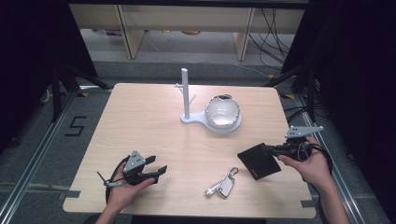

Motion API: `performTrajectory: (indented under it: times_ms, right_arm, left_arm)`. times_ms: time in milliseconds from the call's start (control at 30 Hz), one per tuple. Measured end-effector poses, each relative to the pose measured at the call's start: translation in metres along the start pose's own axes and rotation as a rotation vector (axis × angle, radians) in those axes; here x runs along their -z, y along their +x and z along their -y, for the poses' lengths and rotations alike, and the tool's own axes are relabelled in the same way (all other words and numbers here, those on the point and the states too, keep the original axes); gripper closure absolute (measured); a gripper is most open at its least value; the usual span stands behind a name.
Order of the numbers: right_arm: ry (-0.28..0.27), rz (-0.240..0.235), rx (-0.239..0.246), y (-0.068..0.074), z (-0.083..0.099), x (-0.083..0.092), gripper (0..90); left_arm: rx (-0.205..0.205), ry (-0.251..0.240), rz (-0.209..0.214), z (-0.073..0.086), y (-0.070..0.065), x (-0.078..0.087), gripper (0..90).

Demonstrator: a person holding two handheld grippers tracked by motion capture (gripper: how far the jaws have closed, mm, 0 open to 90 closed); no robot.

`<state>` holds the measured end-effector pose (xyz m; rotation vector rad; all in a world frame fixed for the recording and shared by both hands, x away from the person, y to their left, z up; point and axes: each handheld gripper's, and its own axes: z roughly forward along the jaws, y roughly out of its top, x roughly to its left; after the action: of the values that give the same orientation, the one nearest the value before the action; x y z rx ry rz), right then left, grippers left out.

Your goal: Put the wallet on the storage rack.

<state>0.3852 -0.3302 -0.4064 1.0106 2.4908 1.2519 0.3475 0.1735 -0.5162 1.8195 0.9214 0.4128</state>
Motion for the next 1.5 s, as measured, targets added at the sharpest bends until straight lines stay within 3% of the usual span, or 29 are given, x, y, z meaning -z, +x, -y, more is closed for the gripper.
performTrajectory:
  times_ms: [33,167,200,333,367,400,600,633,667,700,867,900,1000,1033,1067,1100,1167,1267,1300,1400,1500]
  right_arm:
    - [-0.055,0.022,-0.001,0.001,0.0,0.0,87.8]
    - [-0.114,0.005,-0.031,0.004,0.001,-0.002,87.8]
    - [-0.155,0.038,-0.006,0.004,0.001,-0.004,87.8]
    - [-0.204,0.062,0.024,0.005,0.001,-0.007,87.8]
    - [-0.222,0.057,-0.018,0.009,0.0,-0.009,87.8]
    - [-0.237,0.047,0.015,0.007,-0.001,-0.011,87.8]
    - [-0.282,0.057,0.03,0.01,-0.006,-0.016,87.8]
    - [-0.275,0.044,0.003,0.013,-0.007,-0.016,87.9]
    - [-0.283,0.05,0.019,0.012,-0.009,-0.017,87.8]
    - [-0.287,0.059,0.003,0.014,-0.011,-0.018,87.9]
    - [-0.325,0.07,0.027,0.013,-0.016,-0.021,87.9]
    - [-0.316,0.059,0.0,0.015,-0.018,-0.021,87.8]
    - [-0.352,0.077,0.015,0.013,-0.022,-0.023,87.9]
    - [-0.353,0.067,-0.011,0.015,-0.022,-0.023,87.9]
    - [-0.364,0.074,0.017,0.013,-0.024,-0.024,87.9]
    - [-0.388,0.094,0.008,0.014,-0.027,-0.025,87.9]
    - [-0.38,0.089,-0.006,0.015,-0.028,-0.024,87.9]
    - [-0.412,0.079,-0.019,0.014,-0.035,-0.027,87.9]
    - [-0.42,0.083,-0.002,0.013,-0.036,-0.027,87.9]
    - [-0.428,0.081,-0.02,0.014,-0.04,-0.029,87.9]
    - [-0.46,0.089,-0.002,0.011,-0.049,-0.033,87.9]
  left_arm:
    - [-0.003,0.003,-0.001,0.0,0.0,0.0,35.2]
    - [0.002,0.003,-0.002,0.0,0.001,0.0,35.2]
    - [0.0,0.004,-0.003,0.0,0.001,0.001,35.2]
    - [0.002,0.007,-0.014,0.0,0.001,0.002,35.2]
    - [0.0,0.009,-0.016,0.001,0.002,0.002,35.2]
    - [0.001,0.009,-0.018,0.001,0.002,0.003,35.2]
    - [0.006,0.004,-0.021,0.002,0.003,0.003,35.2]
    - [0.006,0.002,-0.021,0.002,0.003,0.003,35.3]
    - [0.006,0.002,-0.021,0.002,0.003,0.003,35.2]
    - [0.008,0.002,-0.022,0.002,0.003,0.003,35.2]
    - [0.008,0.001,-0.02,0.003,0.004,0.003,35.2]
    - [0.008,0.001,-0.02,0.003,0.004,0.004,35.2]
    - [0.01,-0.004,-0.014,0.003,0.004,0.003,35.2]
    - [0.01,-0.005,-0.015,0.003,0.004,0.003,35.2]
    - [0.01,-0.004,-0.015,0.003,0.005,0.003,35.3]
    - [0.009,0.001,-0.021,0.003,0.004,0.004,35.3]
    - [0.009,0.001,-0.021,0.003,0.004,0.004,35.2]
    - [0.017,-0.009,-0.015,0.004,0.004,0.003,35.3]
    - [0.013,-0.006,-0.016,0.004,0.005,0.003,35.3]
    - [0.014,-0.005,-0.02,0.004,0.005,0.004,35.3]
    - [0.014,-0.007,-0.019,0.004,0.005,0.004,35.3]
